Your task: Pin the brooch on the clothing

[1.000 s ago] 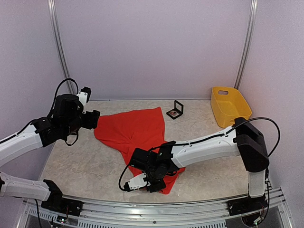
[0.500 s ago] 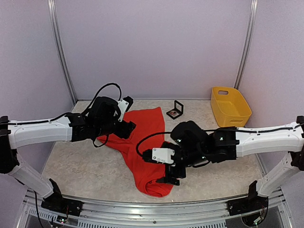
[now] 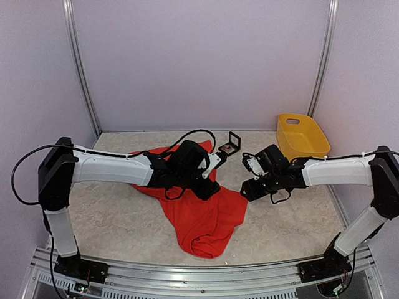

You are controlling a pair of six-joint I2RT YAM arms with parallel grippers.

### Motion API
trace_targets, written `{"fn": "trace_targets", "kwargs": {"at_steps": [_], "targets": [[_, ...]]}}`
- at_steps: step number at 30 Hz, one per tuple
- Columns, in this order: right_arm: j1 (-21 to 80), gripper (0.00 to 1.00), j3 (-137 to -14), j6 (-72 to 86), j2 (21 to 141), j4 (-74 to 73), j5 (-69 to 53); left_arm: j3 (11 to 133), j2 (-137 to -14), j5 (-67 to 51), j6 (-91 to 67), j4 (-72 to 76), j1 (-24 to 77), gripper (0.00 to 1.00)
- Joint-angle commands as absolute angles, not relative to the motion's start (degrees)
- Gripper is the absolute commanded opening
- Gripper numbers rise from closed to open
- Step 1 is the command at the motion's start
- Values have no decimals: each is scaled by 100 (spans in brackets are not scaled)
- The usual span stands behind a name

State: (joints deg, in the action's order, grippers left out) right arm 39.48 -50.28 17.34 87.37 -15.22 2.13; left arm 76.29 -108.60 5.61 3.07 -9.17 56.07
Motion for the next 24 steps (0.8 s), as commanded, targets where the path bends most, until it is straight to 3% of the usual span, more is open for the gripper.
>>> {"fn": "trace_targets", "kwargs": {"at_steps": [1,6,13,19,21,22,24], "targets": [[3959,61,-5105,2047,9372,-1251,10,8241,-11464,527,318,-957,5511,74],[3986,51,-5014,2102,9893,-1121,-320,8796,-12039,556,91,-953,5183,75],[4040,1,-4949,2078,9864,-998,-775,9176,-12801,834,144,-1239,5014,75],[3911,0,-5022,1994,9663,-1087,-530,9185,-13057,546,36,-1048,4828,73],[3882,0,-5095,1937,9701,-1193,-434,9192,-13085,486,35,-1013,4827,65],[3854,0,-5098,1921,9698,-1202,-386,9204,-13101,464,55,-1049,4841,55],[3705,0,-5062,1902,9662,-1156,-329,9183,-13120,406,70,-1108,4836,25]]}}
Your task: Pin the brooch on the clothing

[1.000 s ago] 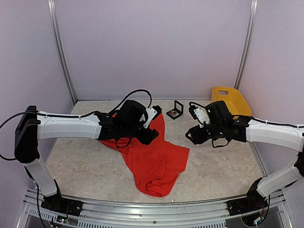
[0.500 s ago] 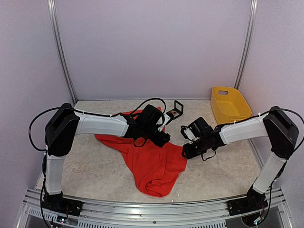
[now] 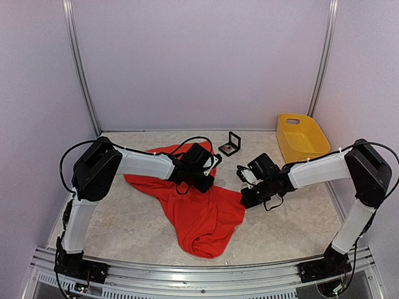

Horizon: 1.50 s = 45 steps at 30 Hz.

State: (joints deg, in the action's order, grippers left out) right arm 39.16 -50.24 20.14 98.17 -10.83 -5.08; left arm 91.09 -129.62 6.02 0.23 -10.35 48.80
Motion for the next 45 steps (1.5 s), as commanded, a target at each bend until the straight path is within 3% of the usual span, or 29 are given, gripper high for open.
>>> {"fn": "trace_targets", "kwargs": {"at_steps": [1,2,20,27,33,37,41,45], "targets": [[3621,0,-5043,1886,9640,-1115,-326,9142,-13088,402,66,-1131,4828,7],[3511,0,-5039,1875,9634,-1082,-313,9066,-13041,432,51,-1116,4826,0],[2315,0,-5870,1196,10114,-1159,215,5692,-8863,839,-870,-849,4749,0],[2197,0,-6324,969,10310,-1266,246,4302,-7034,1200,-2121,-1332,5629,0],[2205,0,-6301,945,10291,-1210,-416,4061,-6795,1441,-2184,-1375,5876,3],[2191,0,-6186,986,10223,-1221,-111,4122,-6843,1551,-2626,-1983,6068,0],[2051,0,-6332,974,10284,-1339,57,3934,-6381,1825,-4107,-2757,6780,0],[1924,0,-6582,946,10322,-1443,320,3483,-5876,1976,-6067,-3127,8214,0]]}}
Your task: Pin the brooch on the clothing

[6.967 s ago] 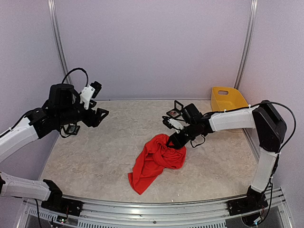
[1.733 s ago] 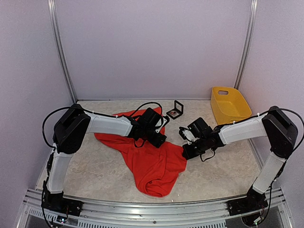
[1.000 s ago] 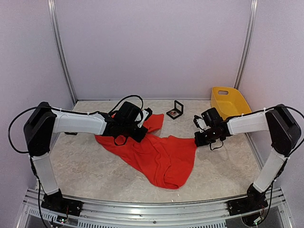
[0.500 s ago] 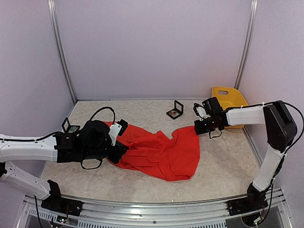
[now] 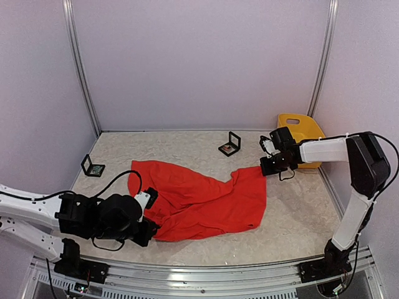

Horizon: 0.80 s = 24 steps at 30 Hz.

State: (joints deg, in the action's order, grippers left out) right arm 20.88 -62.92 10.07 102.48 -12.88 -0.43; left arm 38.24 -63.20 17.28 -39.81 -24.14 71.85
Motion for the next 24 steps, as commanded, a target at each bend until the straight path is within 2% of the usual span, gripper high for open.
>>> {"fn": "trace_targets", "kwargs": {"at_steps": [1,5,10,11,12,14,16,18,22,24], "targets": [[1905,0,-6649,928,10325,-1468,352,3401,-5821,1954,-6423,-3200,8490,0],[1894,0,-6905,863,10336,-1650,578,3379,-6101,1760,-7401,-3700,9433,0],[1898,0,-6955,855,10264,-1816,747,3651,-6977,1388,-7464,-3987,10101,0],[1898,0,-6927,853,10237,-1856,778,3651,-7059,1303,-7439,-3974,10159,3],[1901,0,-6903,851,10215,-1907,813,3628,-7130,1211,-7340,-3894,10205,13],[1901,28,-6873,811,10147,-2013,793,3667,-7157,1211,-7133,-3786,10247,43],[1925,46,-6911,707,10111,-2158,683,3882,-7125,1476,-6905,-3920,10254,57],[2044,51,-7028,604,10076,-2438,816,4208,-6974,1872,-6600,-4147,10244,62],[2593,51,-7218,425,9779,-2942,1571,4656,-6591,2500,-5918,-4309,9851,63],[3050,44,-7161,200,9508,-2886,1239,4611,-6407,2533,-5359,-4089,9235,61]]}}
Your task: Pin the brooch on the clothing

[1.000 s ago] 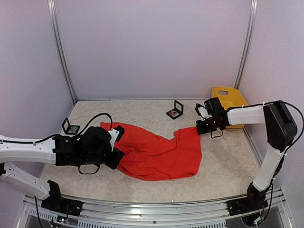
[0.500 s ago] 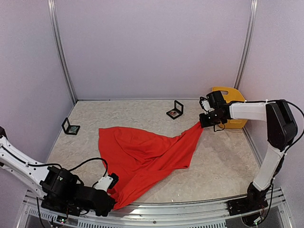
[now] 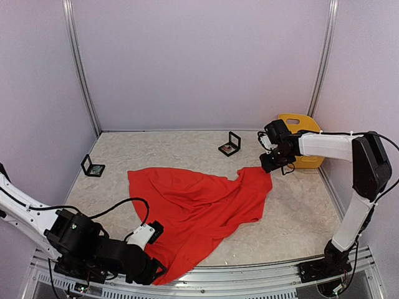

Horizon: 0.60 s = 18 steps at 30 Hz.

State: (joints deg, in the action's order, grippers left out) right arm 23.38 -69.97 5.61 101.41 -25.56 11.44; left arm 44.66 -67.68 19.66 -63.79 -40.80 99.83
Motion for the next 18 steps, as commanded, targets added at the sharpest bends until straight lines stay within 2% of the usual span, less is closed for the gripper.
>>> {"fn": "trace_targets", "kwargs": {"at_steps": [1,4,7,10,14,16,18], "targets": [[3301,39,-7097,88,9436,-2771,927,4572,-6316,2540,-5156,-3942,8805,60],[4215,34,-6992,-523,9540,-2483,-1110,4411,-6097,2532,-4348,-3318,7448,57],[5278,38,-6942,-999,9953,-2288,-2038,4239,-5985,2623,-3618,-2619,6259,60],[5797,46,-7033,-1177,10492,-2175,-2287,3946,-5959,2452,-3294,-1760,4947,64],[5963,53,-7211,-1162,11043,-2180,-2366,3484,-6228,1995,-3325,-486,3795,66],[5984,54,-7156,-1158,11139,-2110,-2456,3360,-6558,1831,-3440,-100,3441,66],[6001,50,-7105,-1167,11173,-2141,-2486,3307,-6939,1709,-3560,240,3191,67]]}}
